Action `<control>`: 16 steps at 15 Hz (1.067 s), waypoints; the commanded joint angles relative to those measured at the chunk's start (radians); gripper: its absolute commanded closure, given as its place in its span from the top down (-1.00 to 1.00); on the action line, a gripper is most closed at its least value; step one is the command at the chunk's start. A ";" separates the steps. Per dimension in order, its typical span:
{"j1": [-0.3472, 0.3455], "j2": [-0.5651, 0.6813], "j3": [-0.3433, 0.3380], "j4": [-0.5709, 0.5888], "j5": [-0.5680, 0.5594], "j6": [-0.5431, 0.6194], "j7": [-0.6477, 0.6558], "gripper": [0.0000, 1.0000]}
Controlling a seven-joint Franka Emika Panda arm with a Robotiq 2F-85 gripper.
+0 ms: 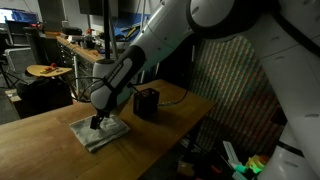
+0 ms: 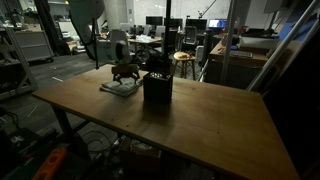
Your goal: Put the towel in the box
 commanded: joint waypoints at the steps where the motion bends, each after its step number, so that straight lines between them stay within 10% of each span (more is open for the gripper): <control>1: 0.026 0.024 -0.010 0.003 -0.024 -0.004 0.023 1.00; 2: 0.027 0.019 -0.007 -0.006 -0.022 -0.008 0.023 1.00; 3: 0.028 0.011 0.000 -0.020 -0.019 -0.011 0.021 0.50; 12: 0.043 -0.110 0.051 -0.130 0.014 -0.049 0.040 -0.63; 16: 0.026 -0.216 0.087 -0.178 0.051 -0.063 0.056 -0.78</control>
